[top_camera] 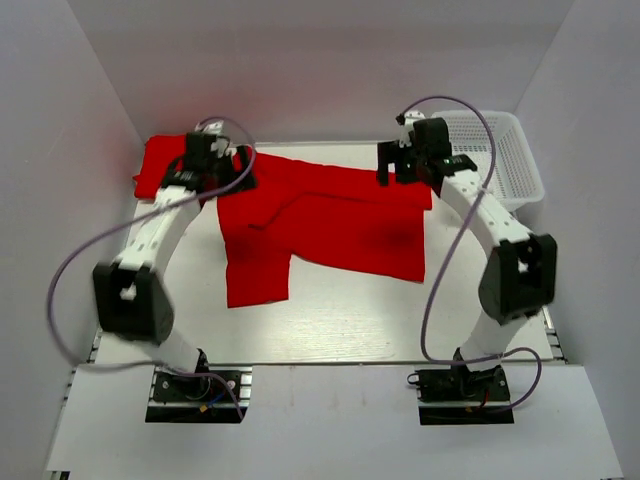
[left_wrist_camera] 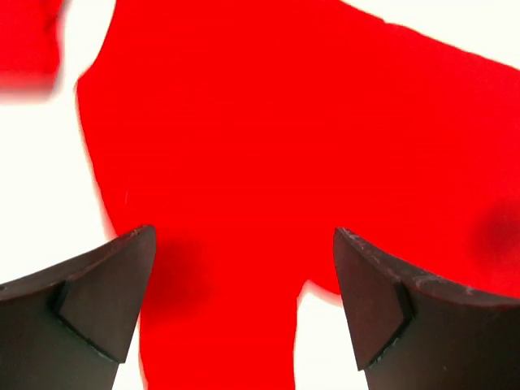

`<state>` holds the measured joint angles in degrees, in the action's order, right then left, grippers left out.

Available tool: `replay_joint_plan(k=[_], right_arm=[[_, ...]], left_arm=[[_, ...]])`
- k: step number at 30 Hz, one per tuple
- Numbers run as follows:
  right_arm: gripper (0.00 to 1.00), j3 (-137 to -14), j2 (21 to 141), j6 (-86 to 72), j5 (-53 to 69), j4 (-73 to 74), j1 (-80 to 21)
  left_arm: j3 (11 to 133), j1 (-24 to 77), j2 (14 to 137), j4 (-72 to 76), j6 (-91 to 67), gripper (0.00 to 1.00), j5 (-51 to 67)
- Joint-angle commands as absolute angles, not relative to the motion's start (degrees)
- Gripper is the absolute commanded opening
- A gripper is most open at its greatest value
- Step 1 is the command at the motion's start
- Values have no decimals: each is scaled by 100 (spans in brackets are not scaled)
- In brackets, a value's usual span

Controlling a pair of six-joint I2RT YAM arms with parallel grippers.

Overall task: Fold and stack the t-shirts
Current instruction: Fold the flattened tshirt in 1/3 of the way, then grap the side of the flattened tshirt closest away from the robot with both arms

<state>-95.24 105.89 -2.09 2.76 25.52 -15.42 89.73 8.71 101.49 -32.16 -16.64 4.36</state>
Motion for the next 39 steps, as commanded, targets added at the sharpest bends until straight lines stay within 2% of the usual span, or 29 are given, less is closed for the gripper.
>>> replay_joint_plan(k=[1,5,9,16,20,30,33,36,37,38,39], right_arm=[[90,-8071,9512,-474,-219,2189,-1661],[90,-6536,8369,-895,-299,1924,-1801],[90,-5618,7184,-1290,-518,2004,-1846],[90,-4641,6311,-1599,-650,2065,-1811],[90,-4509,6240,-1696,-694,2092,-1802],[90,-4623,6285,-1679,-878,2241,-1775],[90,-4641,6284,-1652,-958,2250,-1784],[90,-4650,6302,-1661,-984,2329,-1767],[90,-4649,6310,-1652,-976,2338,-1784],[90,-4658,6319,-1661,-976,2355,-1784],[90,-4650,6302,-1679,-967,2355,-1784]], left_arm=[[7027,932,8310,-3428,-2240,100,10],[5636,932,6930,-3839,-2654,100,9],[4529,932,6076,-4192,-3101,100,131],[3244,932,5739,-3499,-3629,100,352],[2989,932,5932,-3068,-3691,94,352],[2611,932,6434,-2804,-3876,70,167],[2479,932,6434,-2725,-3876,59,105],[2417,932,6512,-2531,-3876,37,167],[2365,932,6513,-2479,-3876,14,167],[2364,932,6582,-2479,-3876,1,167],[2364,932,6583,-2479,-3876,0,167]])
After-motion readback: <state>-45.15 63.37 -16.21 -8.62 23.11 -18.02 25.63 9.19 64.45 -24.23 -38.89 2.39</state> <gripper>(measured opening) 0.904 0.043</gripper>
